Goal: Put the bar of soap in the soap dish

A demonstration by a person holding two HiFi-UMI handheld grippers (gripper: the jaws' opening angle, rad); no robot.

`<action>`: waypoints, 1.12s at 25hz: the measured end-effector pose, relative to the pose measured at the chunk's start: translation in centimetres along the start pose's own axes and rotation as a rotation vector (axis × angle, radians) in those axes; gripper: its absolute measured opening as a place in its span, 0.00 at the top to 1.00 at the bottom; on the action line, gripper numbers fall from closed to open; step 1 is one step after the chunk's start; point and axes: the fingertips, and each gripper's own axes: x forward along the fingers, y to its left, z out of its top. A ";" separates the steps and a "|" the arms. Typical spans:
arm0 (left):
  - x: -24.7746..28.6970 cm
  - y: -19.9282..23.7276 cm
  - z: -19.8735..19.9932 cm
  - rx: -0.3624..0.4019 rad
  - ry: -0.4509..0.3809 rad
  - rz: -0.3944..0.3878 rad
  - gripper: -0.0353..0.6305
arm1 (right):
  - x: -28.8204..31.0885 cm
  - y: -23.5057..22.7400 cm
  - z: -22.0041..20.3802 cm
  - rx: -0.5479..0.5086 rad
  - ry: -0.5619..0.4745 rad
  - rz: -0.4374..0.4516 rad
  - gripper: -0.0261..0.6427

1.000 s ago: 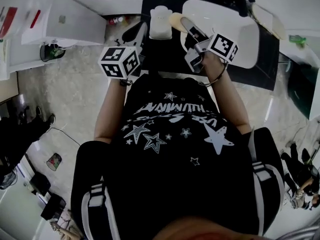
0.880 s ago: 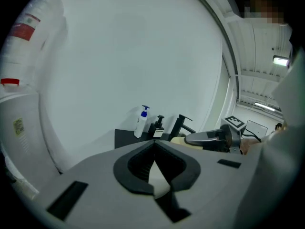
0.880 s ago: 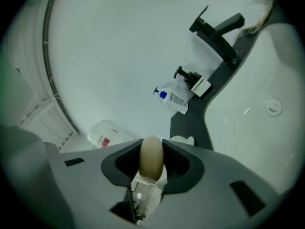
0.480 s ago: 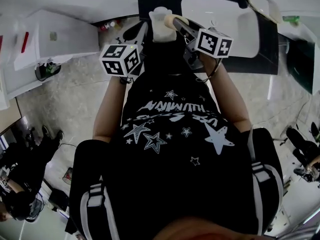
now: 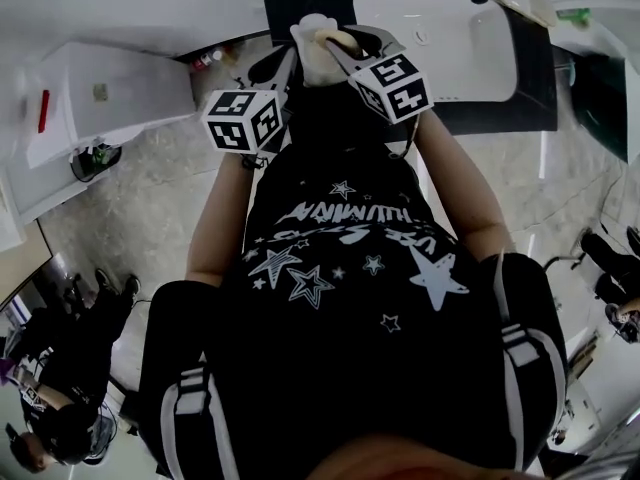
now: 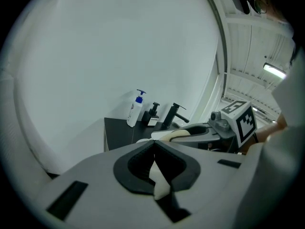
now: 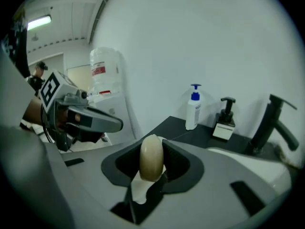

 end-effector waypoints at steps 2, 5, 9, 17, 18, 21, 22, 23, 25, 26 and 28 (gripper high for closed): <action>0.1 0.2 0.1 0.000 0.003 -0.004 0.93 | 0.4 0.8 0.3 -0.131 0.033 -0.015 0.78; 0.4 0.4 0.1 0.001 0.006 -0.005 0.93 | 0.9 1.6 0.2 -0.327 0.088 -0.029 0.78; 0.5 0.5 -0.3 -0.004 0.021 -0.006 0.93 | 1.4 2.4 -0.3 -0.508 0.147 -0.040 0.78; 0.6 0.6 -0.9 -0.015 0.035 -0.002 0.93 | 2.2 2.1 -1.0 -0.697 0.212 -0.048 0.78; 0.6 0.6 -0.9 -0.016 0.035 -0.002 0.93 | 2.3 2.1 -1.1 -0.706 0.218 -0.045 0.78; 0.6 0.8 -0.9 -0.015 0.036 -0.003 0.93 | 2.4 2.2 -1.2 -0.748 0.233 -0.038 0.78; 0.6 0.8 -0.9 -0.016 0.036 -0.004 0.93 | 2.5 2.2 -1.2 -0.766 0.240 -0.038 0.78; 0.7 0.8 -0.9 -0.017 0.036 -0.006 0.93 | 2.6 2.2 -1.2 -0.783 0.246 -0.037 0.78; 0.8 0.9 -0.9 -0.018 0.037 -0.009 0.93 | 2.8 2.3 -1.2 -0.804 0.254 -0.031 0.78; 0.8 0.9 -1.0 -0.018 0.037 -0.010 0.93 | 2.9 2.4 -1.2 -0.807 0.257 -0.026 0.78; 0.8 0.8 -1.1 -0.020 0.038 -0.012 0.93 | 3.0 2.6 -1.2 -0.798 0.262 -0.012 0.78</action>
